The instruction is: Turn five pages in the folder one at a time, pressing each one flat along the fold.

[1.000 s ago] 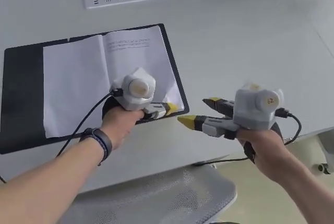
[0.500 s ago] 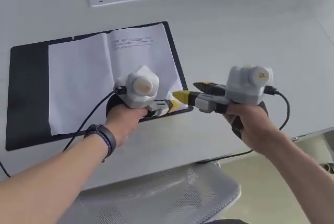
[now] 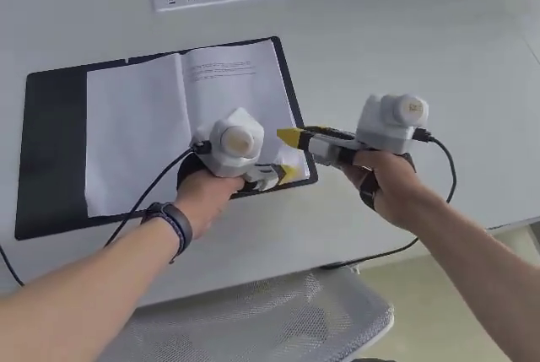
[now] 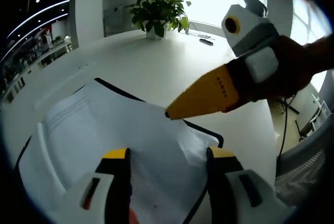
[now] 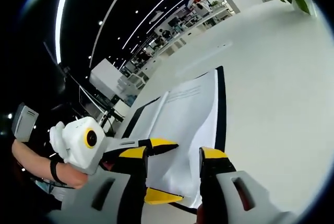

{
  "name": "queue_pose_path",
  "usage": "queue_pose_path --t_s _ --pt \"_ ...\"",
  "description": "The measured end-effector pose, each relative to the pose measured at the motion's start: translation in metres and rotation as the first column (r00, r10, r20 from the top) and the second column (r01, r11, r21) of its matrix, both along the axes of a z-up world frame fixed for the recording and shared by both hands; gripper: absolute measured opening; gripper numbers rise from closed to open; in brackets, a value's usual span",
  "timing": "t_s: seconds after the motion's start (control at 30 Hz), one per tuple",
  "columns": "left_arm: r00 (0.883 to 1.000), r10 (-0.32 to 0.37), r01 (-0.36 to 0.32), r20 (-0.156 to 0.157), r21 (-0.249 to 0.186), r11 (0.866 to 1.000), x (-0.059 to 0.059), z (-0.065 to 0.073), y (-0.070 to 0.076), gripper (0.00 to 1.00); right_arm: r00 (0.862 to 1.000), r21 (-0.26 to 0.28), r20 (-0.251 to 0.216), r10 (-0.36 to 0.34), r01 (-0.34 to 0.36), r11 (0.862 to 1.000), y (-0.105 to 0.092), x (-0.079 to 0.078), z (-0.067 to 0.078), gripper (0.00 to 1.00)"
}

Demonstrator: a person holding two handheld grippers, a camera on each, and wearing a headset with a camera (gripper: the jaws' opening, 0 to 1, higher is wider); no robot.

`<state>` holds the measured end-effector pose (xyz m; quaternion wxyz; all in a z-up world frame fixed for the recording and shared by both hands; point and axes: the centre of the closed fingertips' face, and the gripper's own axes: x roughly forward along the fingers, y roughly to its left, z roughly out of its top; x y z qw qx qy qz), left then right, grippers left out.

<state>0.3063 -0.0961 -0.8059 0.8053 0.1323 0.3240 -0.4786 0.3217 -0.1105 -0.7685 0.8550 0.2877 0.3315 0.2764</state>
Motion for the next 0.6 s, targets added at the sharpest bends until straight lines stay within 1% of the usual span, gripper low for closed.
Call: queue_pose_path --t_s 0.1,0.17,0.2,0.27,0.33,0.43,0.5,0.57,0.6 --pt "1.000 0.002 -0.002 -0.001 0.000 1.000 0.000 0.000 0.000 0.59 1.000 0.015 -0.019 -0.006 0.007 1.000 0.003 0.003 -0.005 0.32" --pt "1.000 0.002 -0.002 0.000 0.001 1.000 0.000 0.000 0.000 0.59 0.999 0.020 -0.034 -0.009 0.009 1.000 0.005 0.003 -0.009 0.30" --pt "1.000 0.003 -0.003 0.000 0.001 1.000 0.000 0.000 0.000 0.60 0.999 0.028 -0.049 -0.006 0.008 1.000 0.006 0.003 -0.012 0.29" --pt "1.000 0.002 -0.002 -0.001 -0.001 1.000 -0.001 0.000 -0.001 0.60 0.998 0.041 -0.058 -0.002 0.004 0.999 0.008 0.002 -0.014 0.28" --pt "1.000 -0.002 0.002 -0.001 0.000 1.000 -0.001 0.000 -0.001 0.60 0.998 0.041 -0.063 -0.002 0.005 0.999 0.008 0.002 -0.016 0.23" --pt "1.000 -0.003 0.003 -0.002 -0.001 1.000 0.000 0.000 0.000 0.60 0.996 0.047 -0.083 -0.028 0.032 0.998 0.006 0.002 -0.021 0.15" --pt "1.000 -0.004 0.004 -0.003 -0.001 1.000 0.000 0.000 0.000 0.59 0.995 0.065 -0.085 -0.049 0.054 0.996 0.005 0.004 -0.019 0.11" --pt "1.000 -0.002 0.002 -0.004 -0.003 1.000 0.000 0.000 0.000 0.59 0.994 0.066 -0.090 -0.056 0.062 0.996 0.004 0.004 -0.020 0.07" --pt "1.000 -0.003 0.003 -0.004 -0.002 1.000 0.000 0.000 0.000 0.59 0.994 0.065 -0.092 -0.056 0.062 0.996 0.003 0.004 -0.021 0.08"
